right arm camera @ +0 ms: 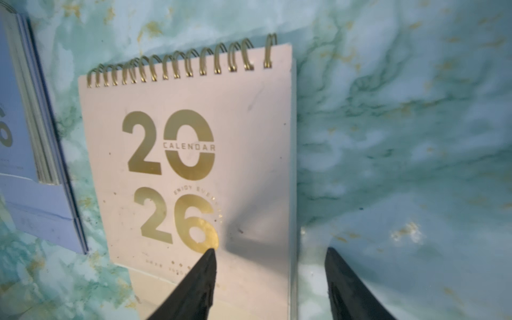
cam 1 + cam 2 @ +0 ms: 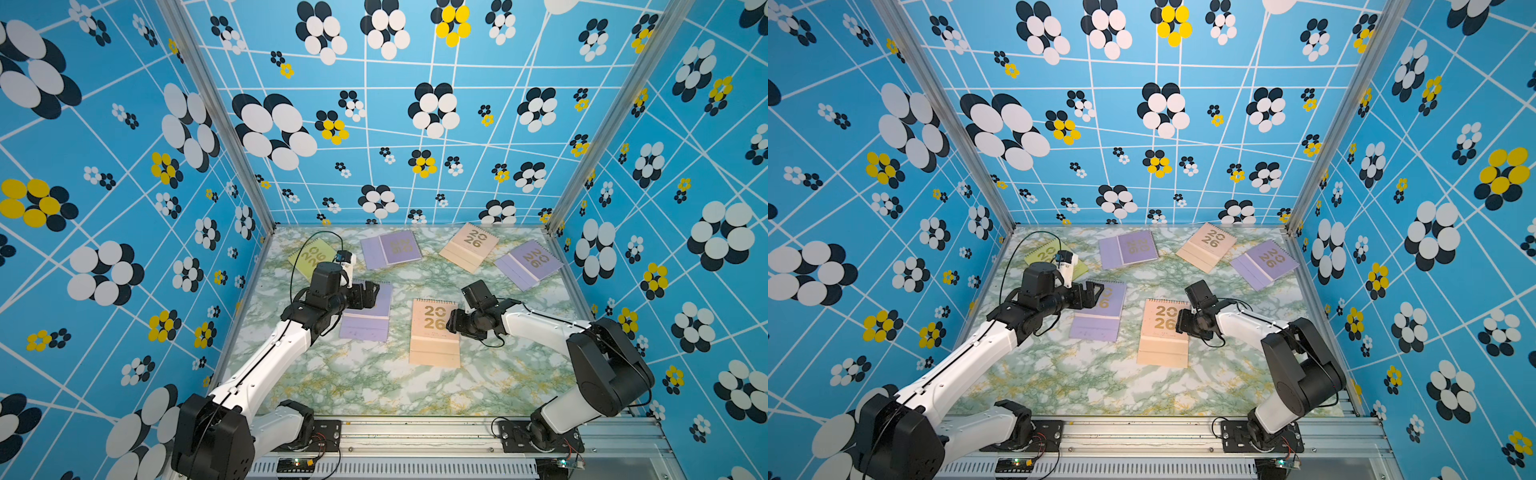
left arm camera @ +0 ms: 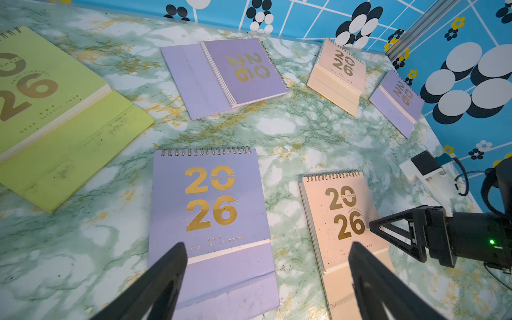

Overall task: Stack the calendars
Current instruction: Place the calendar at the center of the board, then pick up the calendar at the center of the board.

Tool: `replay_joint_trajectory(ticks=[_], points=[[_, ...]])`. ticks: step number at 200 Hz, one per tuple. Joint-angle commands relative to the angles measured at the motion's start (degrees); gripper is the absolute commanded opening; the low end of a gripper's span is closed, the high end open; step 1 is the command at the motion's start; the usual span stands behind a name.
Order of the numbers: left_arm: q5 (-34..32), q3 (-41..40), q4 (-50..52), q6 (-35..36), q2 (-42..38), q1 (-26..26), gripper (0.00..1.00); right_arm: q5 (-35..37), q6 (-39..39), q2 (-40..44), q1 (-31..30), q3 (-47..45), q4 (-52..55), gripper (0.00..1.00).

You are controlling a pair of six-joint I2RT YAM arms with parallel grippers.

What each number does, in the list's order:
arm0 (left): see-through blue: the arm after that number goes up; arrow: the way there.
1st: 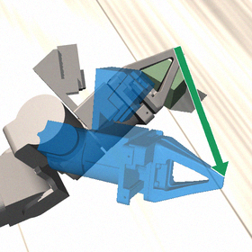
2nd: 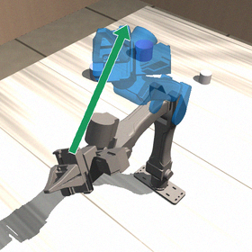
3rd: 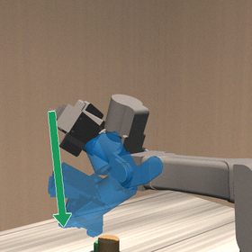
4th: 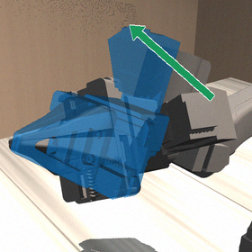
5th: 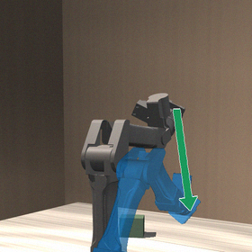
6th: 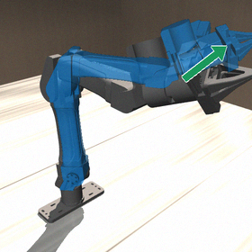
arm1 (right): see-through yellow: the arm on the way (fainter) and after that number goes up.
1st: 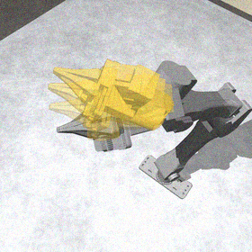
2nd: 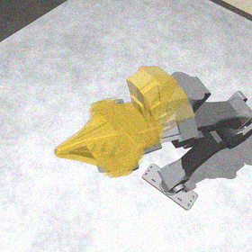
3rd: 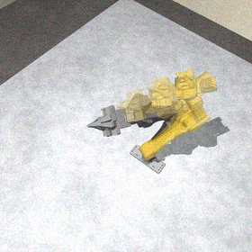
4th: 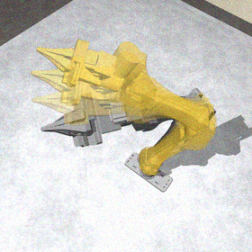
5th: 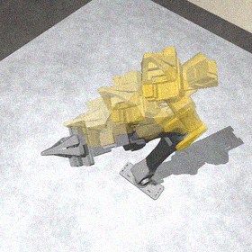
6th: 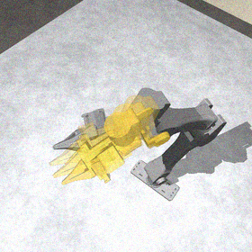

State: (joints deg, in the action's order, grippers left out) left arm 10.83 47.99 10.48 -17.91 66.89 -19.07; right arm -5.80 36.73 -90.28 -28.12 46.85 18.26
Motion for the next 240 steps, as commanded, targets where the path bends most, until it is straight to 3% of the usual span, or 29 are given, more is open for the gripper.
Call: replay_joint_trajectory(ticks=[1, 51, 131, 240], points=[[-0.99, -0.87, 0.80, 0.72, 1.01, 1.38, 0.93, 2.85, -1.98, 1.92, -0.09, 1.23, 6.79, 0.67], [1.67, -2.10, -1.86, -0.57, 6.16, 3.76, 0.92, 1.00, -3.21, -0.04, -4.38, 11.82, 5.47, 0.70], [10.80, -8.58, -9.25, -4.95, 8.44, 11.98, 0.91, -6.98, 0.72, -16.57, -11.05, 28.33, -2.57, 0.70], [10.53, -9.93, -11.44, -6.34, 16.03, 12.92, 0.90, -7.73, 3.05, -30.29, -14.07, 42.20, 0.02, 0.69]])
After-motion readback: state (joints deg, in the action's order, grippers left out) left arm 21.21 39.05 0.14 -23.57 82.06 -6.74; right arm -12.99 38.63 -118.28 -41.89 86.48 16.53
